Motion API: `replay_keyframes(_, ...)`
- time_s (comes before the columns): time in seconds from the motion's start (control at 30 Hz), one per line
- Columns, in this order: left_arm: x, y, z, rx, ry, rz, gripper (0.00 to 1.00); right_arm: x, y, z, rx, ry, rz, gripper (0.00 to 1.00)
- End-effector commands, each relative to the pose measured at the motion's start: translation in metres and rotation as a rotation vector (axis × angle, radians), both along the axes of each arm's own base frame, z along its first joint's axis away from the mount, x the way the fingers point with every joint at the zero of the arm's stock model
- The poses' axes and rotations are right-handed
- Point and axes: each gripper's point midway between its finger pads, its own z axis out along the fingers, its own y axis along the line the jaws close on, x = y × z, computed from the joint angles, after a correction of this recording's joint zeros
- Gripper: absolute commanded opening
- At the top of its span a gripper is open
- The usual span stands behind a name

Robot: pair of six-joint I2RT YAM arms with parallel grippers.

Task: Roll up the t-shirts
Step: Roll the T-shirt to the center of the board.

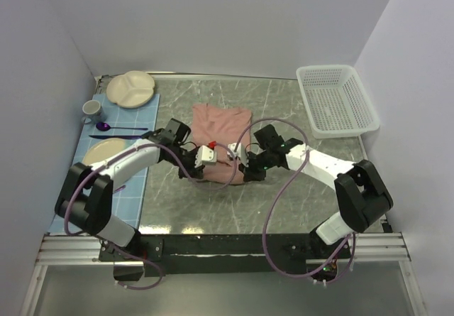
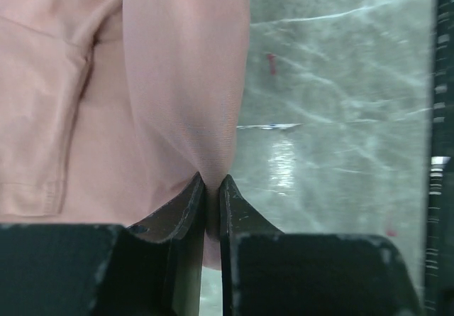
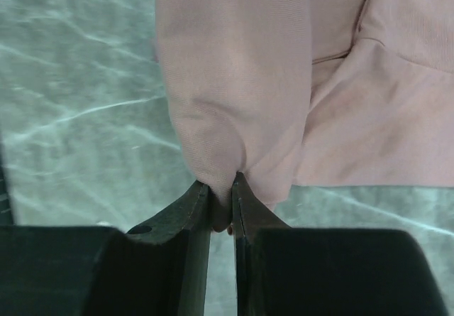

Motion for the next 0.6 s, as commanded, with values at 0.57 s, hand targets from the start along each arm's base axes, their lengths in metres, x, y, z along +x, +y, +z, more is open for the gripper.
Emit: replay_keyframes(0.57,0.049,0.008,-0.038,0.053,0.515,0.065,0.17,0.026,-0.012,-0.016,0.032,0.552,-0.181,0.09)
